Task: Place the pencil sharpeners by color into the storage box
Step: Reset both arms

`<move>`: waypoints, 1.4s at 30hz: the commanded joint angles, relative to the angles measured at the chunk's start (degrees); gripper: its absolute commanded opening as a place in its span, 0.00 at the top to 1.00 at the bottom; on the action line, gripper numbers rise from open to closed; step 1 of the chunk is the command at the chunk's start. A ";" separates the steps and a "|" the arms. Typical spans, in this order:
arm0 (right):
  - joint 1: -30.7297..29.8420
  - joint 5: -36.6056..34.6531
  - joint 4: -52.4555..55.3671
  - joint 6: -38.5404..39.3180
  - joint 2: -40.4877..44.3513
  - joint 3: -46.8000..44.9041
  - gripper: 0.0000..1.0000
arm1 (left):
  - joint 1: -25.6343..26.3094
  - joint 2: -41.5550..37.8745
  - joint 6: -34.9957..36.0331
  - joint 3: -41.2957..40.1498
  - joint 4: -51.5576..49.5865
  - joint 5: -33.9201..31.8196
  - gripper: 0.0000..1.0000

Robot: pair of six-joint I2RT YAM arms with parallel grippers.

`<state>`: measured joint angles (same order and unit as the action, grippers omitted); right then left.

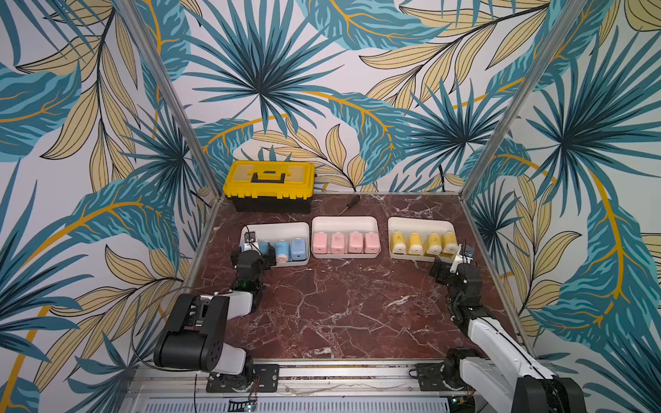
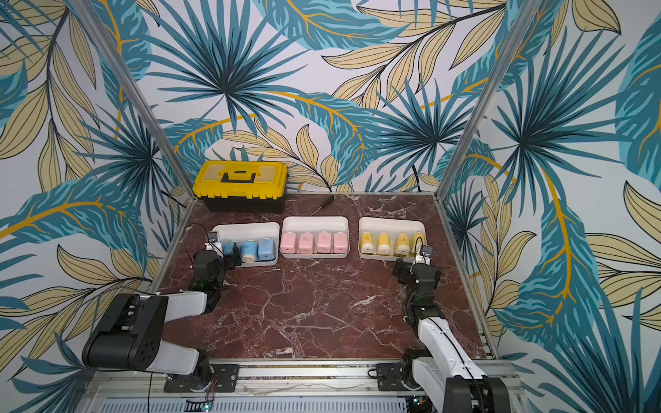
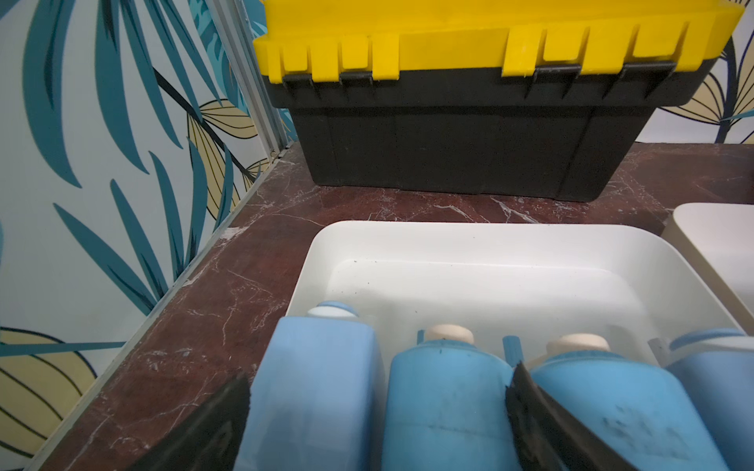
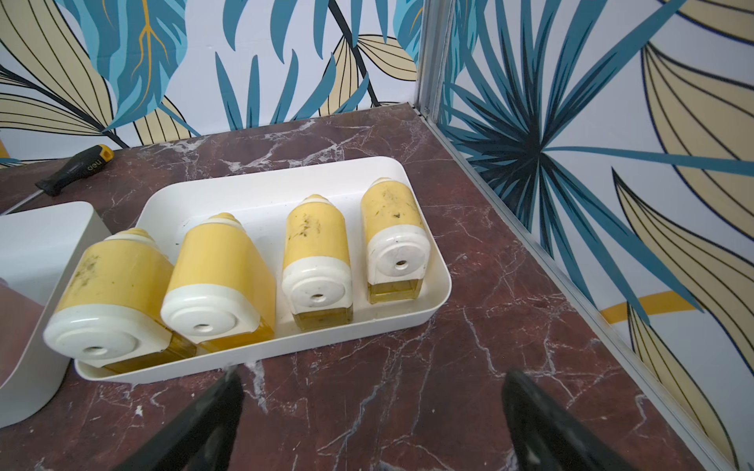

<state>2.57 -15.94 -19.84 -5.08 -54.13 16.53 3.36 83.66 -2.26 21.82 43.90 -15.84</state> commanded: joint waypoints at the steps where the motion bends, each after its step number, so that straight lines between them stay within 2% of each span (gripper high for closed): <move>1: 0.24 0.63 -1.17 0.56 0.14 -1.14 0.01 | -1.04 1.14 0.33 0.38 3.06 1.89 0.01; 17: 0.20 2.67 -1.22 1.25 -0.45 -0.75 0.01 | -1.35 2.58 0.95 0.10 4.45 4.24 0.01; 20: 0.24 3.18 -4.83 1.21 -0.42 -1.94 0.01 | -1.50 2.76 0.96 0.27 4.44 4.41 0.01; 42: 0.24 5.20 -16.38 1.06 -15.00 2.78 0.01 | -1.88 2.99 0.80 0.54 4.32 5.02 0.01</move>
<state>2.59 -11.60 -32.53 -4.23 -67.68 18.17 2.07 86.21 -1.85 21.80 46.96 -11.31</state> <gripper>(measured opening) 0.992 0.994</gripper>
